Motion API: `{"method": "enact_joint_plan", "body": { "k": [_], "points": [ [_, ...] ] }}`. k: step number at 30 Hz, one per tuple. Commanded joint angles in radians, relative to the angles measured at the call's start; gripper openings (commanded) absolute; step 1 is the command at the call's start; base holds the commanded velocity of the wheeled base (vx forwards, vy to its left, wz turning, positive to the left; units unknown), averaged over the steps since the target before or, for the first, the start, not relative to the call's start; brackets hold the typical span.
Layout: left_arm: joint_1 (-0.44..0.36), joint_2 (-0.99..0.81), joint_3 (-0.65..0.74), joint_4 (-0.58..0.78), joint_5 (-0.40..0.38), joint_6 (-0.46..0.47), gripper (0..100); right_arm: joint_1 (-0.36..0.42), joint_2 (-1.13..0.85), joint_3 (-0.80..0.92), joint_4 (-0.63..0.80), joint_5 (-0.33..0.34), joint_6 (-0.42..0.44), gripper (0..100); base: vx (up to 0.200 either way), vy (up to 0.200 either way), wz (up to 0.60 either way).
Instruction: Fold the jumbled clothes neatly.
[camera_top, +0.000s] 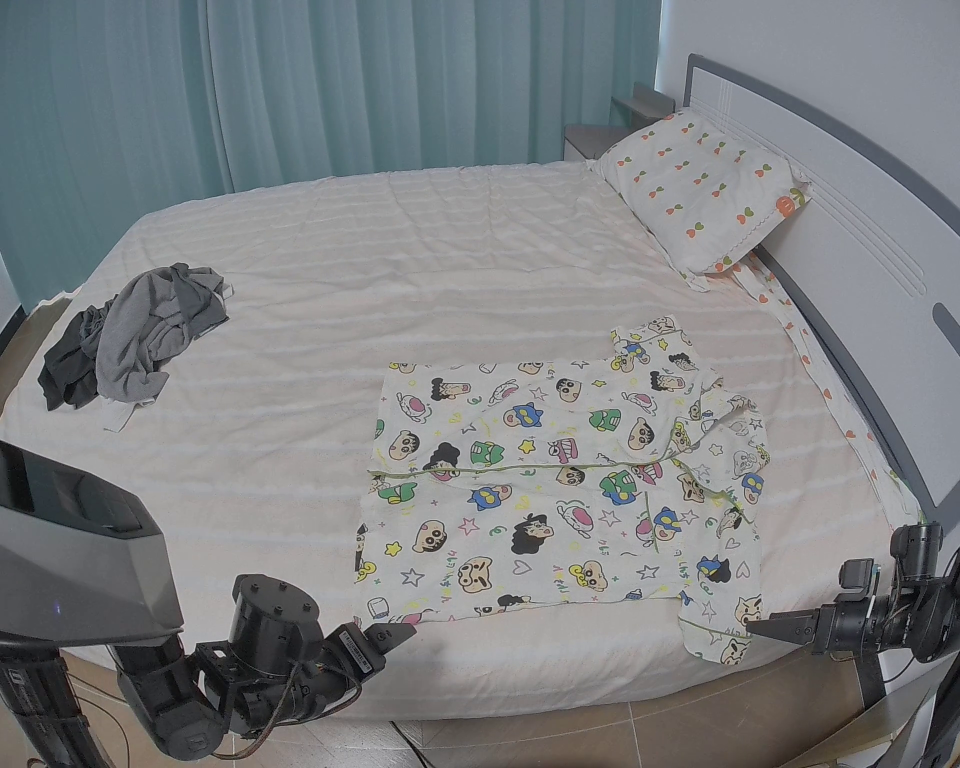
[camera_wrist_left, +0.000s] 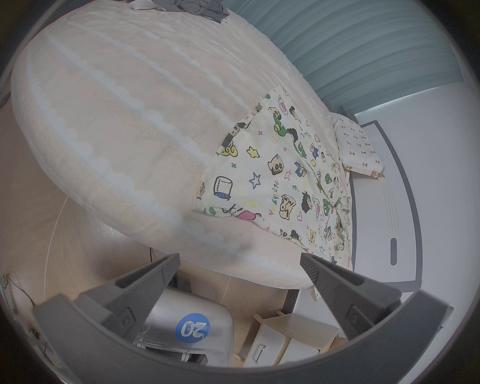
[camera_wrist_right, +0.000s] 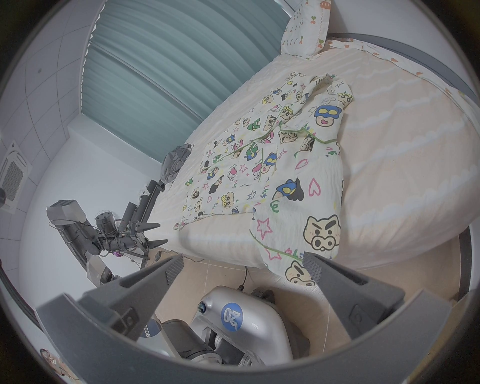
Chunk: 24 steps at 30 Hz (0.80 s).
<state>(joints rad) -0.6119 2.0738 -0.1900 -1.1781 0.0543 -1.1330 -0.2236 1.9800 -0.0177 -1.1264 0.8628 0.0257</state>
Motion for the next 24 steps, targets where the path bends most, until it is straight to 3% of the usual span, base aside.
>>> {"method": "enact_joint_plan", "body": {
  "k": [1,7,24],
  "points": [
    [0.0,0.078,-0.032,0.0,0.019,0.001,100,0.003,0.005,0.018,0.0,0.001,0.0,100,0.0,0.0,0.0],
    [0.004,0.195,-0.146,0.0,0.156,-0.002,100,0.004,0.005,0.018,0.002,0.002,0.002,100,0.0,0.0,0.0],
    [0.046,0.198,-0.215,-0.058,0.182,-0.051,100,0.012,0.023,0.018,0.002,0.002,0.002,100,0.0,0.0,0.0]
  ]
}}
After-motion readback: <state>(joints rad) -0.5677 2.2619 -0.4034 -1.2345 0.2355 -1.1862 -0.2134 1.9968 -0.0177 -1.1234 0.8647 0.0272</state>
